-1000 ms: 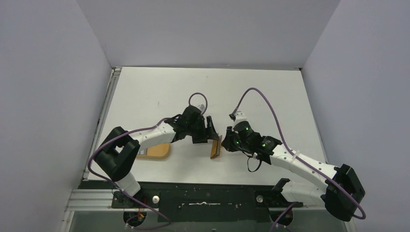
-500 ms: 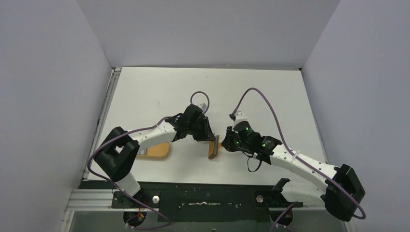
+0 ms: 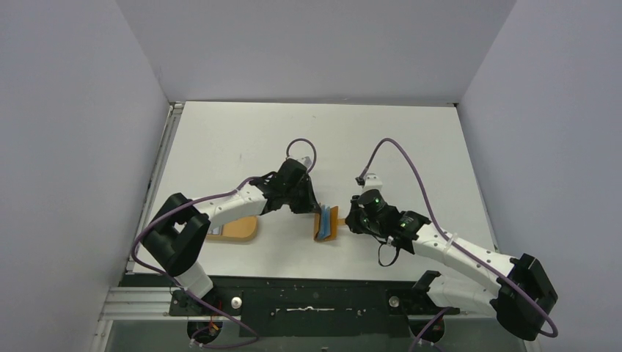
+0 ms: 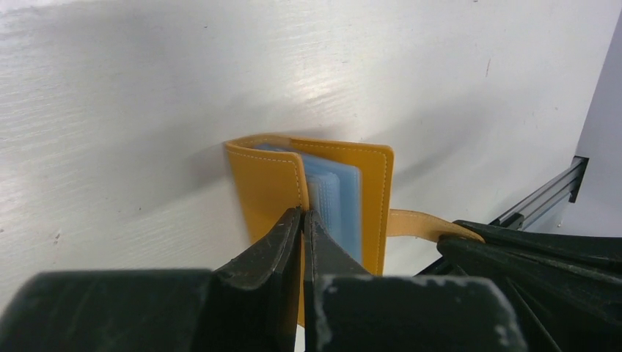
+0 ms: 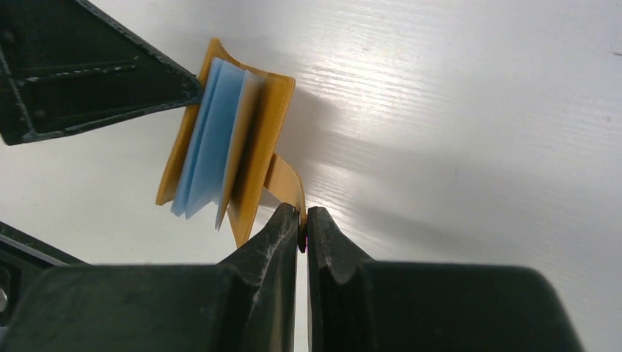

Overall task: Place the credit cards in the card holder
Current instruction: Open the card holder at the center of the board.

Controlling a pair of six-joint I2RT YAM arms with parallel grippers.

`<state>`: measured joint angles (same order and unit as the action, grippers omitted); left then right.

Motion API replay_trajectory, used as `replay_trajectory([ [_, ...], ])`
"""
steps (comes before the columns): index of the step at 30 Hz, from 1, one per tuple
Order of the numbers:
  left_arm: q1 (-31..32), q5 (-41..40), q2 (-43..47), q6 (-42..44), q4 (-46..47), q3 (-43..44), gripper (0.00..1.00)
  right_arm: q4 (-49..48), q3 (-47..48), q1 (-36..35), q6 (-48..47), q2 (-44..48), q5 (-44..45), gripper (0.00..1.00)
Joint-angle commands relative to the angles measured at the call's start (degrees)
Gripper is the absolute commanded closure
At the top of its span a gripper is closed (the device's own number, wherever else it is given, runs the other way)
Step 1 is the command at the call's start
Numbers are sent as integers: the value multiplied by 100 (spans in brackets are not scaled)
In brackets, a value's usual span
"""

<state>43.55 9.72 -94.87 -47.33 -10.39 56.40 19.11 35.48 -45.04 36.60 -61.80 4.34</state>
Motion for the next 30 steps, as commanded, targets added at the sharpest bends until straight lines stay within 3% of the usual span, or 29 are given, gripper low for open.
replay_trajectory([
  [1, 20, -314, 205, 250, -479, -24, 100, 46, -16, 30, 103, 129, 453, 100],
  [13, 17, -750, -7, 308, -835, -86, 100, 545, -99, 72, 392, -224, 851, 99],
  [22, 22, -748, -71, 295, -746, -139, 100, 919, -94, 92, 449, -84, 984, 47],
  [25, 26, -677, -60, 288, -684, -140, 100, 1212, 32, 93, 389, 156, 1117, 39],
  [30, 29, -597, -43, 268, -625, -149, 100, 1649, 480, -9, 171, 646, 1132, 36],
])
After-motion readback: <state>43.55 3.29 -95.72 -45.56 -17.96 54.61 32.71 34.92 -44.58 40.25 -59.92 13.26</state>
